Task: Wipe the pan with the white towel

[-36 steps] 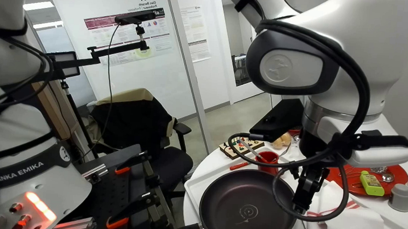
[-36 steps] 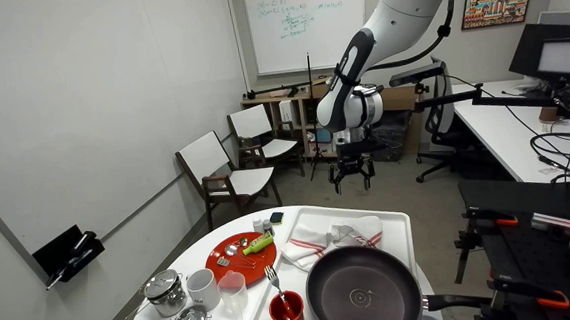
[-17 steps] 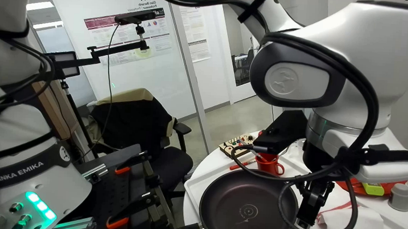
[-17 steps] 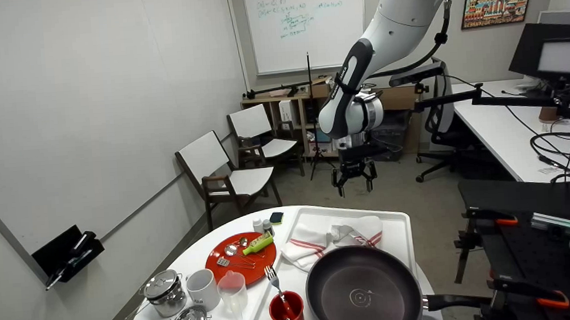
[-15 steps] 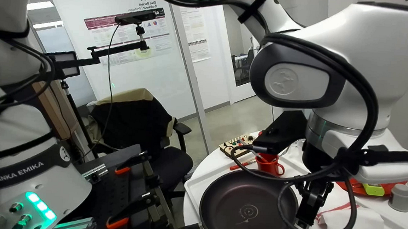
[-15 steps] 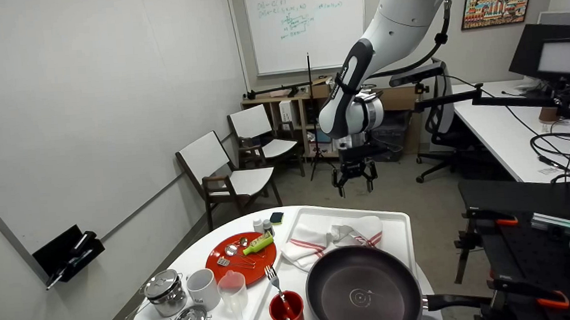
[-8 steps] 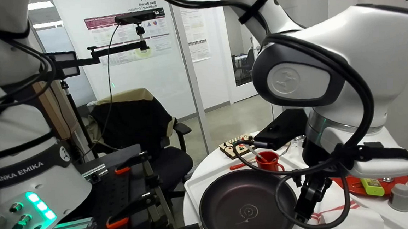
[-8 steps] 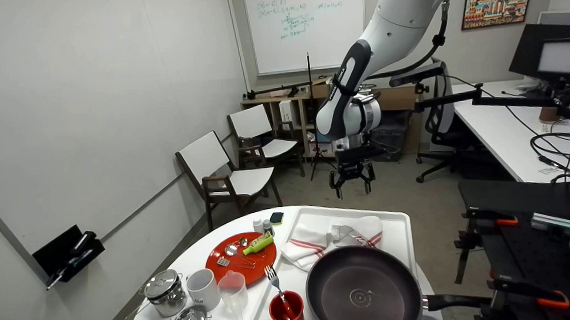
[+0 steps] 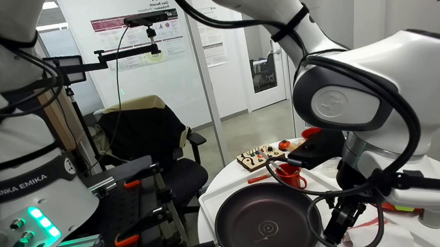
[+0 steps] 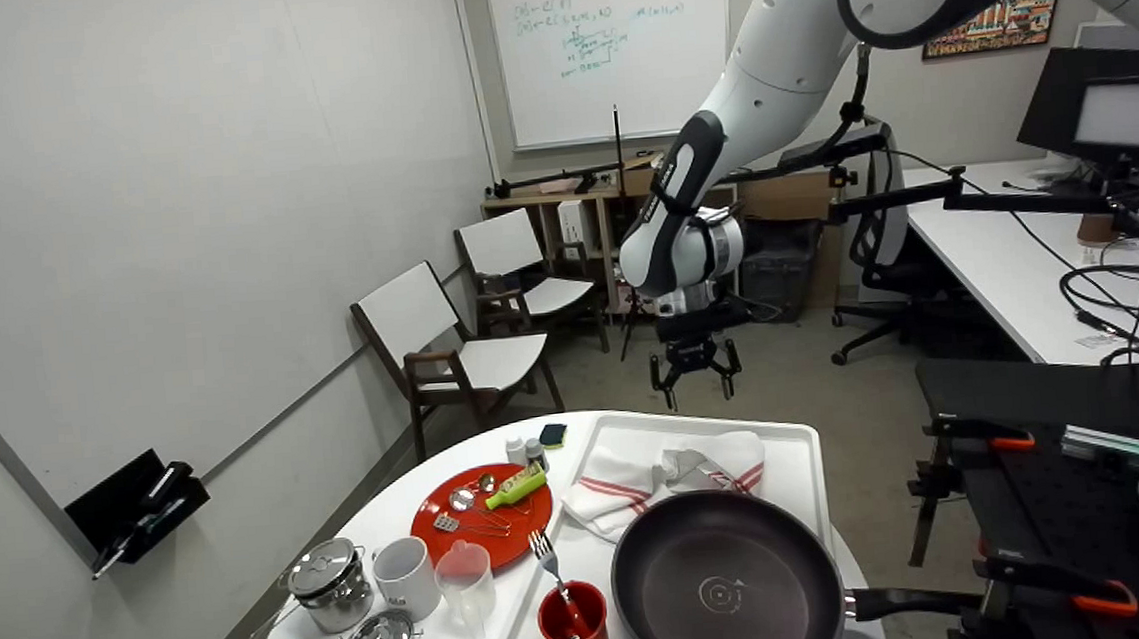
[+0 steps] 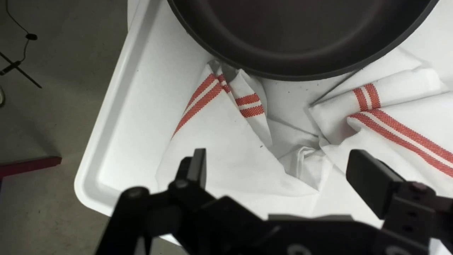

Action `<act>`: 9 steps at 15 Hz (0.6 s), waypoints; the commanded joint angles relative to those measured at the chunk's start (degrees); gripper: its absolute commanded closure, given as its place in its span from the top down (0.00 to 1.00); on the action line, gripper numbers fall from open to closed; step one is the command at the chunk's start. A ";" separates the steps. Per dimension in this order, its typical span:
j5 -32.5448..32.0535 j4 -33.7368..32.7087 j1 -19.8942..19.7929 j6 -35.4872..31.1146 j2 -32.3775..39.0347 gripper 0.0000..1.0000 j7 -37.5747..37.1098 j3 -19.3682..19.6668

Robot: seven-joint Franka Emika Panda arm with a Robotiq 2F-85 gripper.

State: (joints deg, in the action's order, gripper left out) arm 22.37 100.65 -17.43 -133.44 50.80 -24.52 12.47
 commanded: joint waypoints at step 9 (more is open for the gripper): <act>-11.60 -8.50 1.85 -0.89 10.75 1.00 6.33 1.74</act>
State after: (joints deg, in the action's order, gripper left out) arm 14.51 93.20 -16.68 -133.33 59.65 -22.48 13.24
